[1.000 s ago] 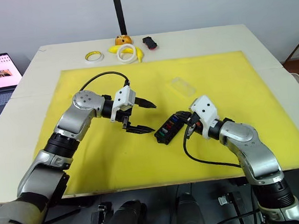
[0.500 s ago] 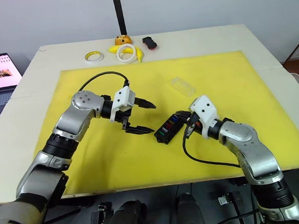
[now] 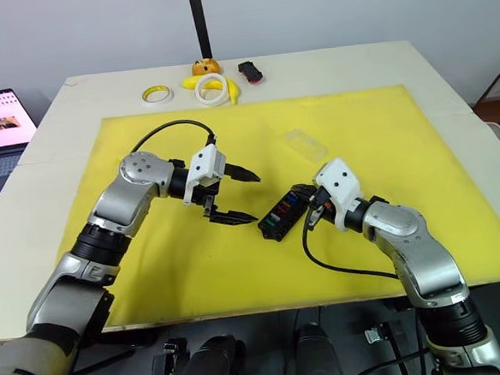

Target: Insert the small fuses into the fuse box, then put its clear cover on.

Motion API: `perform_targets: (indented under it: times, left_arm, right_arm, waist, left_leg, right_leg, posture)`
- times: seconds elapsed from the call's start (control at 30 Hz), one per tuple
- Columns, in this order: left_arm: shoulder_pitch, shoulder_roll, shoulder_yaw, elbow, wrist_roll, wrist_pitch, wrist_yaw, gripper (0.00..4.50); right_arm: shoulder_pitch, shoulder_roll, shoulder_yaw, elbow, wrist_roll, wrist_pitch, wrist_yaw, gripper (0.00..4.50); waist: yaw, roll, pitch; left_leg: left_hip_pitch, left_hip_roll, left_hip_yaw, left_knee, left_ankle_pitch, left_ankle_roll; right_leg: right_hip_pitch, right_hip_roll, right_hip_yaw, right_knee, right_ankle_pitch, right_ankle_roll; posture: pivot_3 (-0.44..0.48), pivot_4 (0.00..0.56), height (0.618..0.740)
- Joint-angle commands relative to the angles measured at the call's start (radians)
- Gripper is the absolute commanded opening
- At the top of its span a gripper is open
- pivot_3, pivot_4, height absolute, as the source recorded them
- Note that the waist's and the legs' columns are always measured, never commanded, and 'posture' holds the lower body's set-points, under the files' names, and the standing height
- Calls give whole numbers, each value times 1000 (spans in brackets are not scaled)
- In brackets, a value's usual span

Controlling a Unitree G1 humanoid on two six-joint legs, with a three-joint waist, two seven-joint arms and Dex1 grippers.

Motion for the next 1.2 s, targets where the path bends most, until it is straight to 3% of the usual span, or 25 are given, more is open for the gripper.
perform_targets:
  times: [0.03, 0.47, 1.2]
  left_arm:
    - [-3, 7, 15, -29, -5, -12, 0, 4500]
    - [-7, 6, 16, -19, -4, -17, 0, 4500]
    - [-13, 11, 17, -20, -3, -12, -2, 4500]
  right_arm:
    - [-15, -2, -1, 6, -13, -7, 0, 29]
    - [-10, 7, -41, -89, 58, -1, 13, 29]
    - [22, -3, -8, -37, -13, -3, -1, 29]
  waist:
    - [0, 0, 0]
    - [1, 0, 0]
    - [1, 0, 0]
  left_leg:
    - [0, 0, 0, 0, 0, 0]
    - [0, 0, 0, 0, 0, 0]
    - [0, 0, 0, 0, 0, 0]
  right_leg:
    - [0, 0, 0, 0, 0, 0]
    - [0, 0, 0, 0, 0, 0]
    - [0, 0, 0, 0, 0, 0]
  posture:
    - [0, 150, 740]
    - [0, 150, 740]
    - [0, 150, 740]
